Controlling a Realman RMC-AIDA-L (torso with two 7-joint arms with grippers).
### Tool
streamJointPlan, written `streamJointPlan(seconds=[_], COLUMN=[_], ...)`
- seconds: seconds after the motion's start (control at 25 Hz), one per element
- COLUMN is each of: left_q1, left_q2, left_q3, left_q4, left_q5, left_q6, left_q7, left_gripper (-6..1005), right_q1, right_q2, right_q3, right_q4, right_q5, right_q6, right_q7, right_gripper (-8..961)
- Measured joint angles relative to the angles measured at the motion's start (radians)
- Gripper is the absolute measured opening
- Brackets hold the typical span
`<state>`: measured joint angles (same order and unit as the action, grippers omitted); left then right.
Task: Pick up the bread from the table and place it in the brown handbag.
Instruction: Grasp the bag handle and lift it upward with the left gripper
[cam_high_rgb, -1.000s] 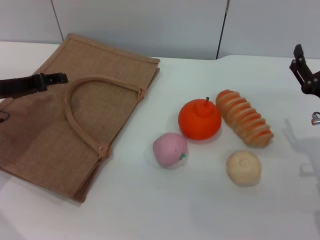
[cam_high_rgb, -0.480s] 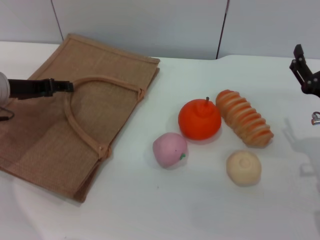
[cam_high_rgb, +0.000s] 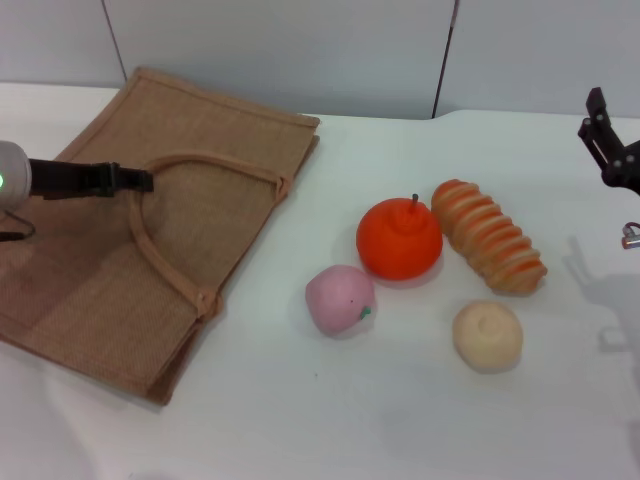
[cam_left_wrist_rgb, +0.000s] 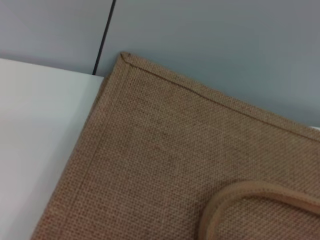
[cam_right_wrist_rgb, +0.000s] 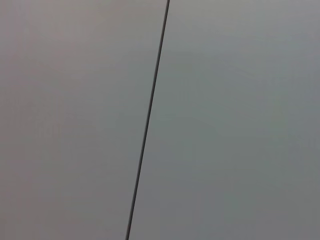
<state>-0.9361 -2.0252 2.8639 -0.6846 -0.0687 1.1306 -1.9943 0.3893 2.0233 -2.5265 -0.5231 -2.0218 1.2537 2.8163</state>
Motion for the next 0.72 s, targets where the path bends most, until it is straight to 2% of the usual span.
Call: streamJointPlan(seconds=[0.72], left_q1=[-0.049], left_q2=[0.001], left_q3=[0.0], left_q4=[0.108], left_q5=[0.112], left_q6=[-0.116], left_q7=[-0.008], left_gripper=[657], right_q1=[0.002], right_q2=[0.0], right_q3=[0.0], right_q4=[0.0], right_q5=[0.0], right_q6=[-0.001], right_q7=[0.0], right_gripper=[891])
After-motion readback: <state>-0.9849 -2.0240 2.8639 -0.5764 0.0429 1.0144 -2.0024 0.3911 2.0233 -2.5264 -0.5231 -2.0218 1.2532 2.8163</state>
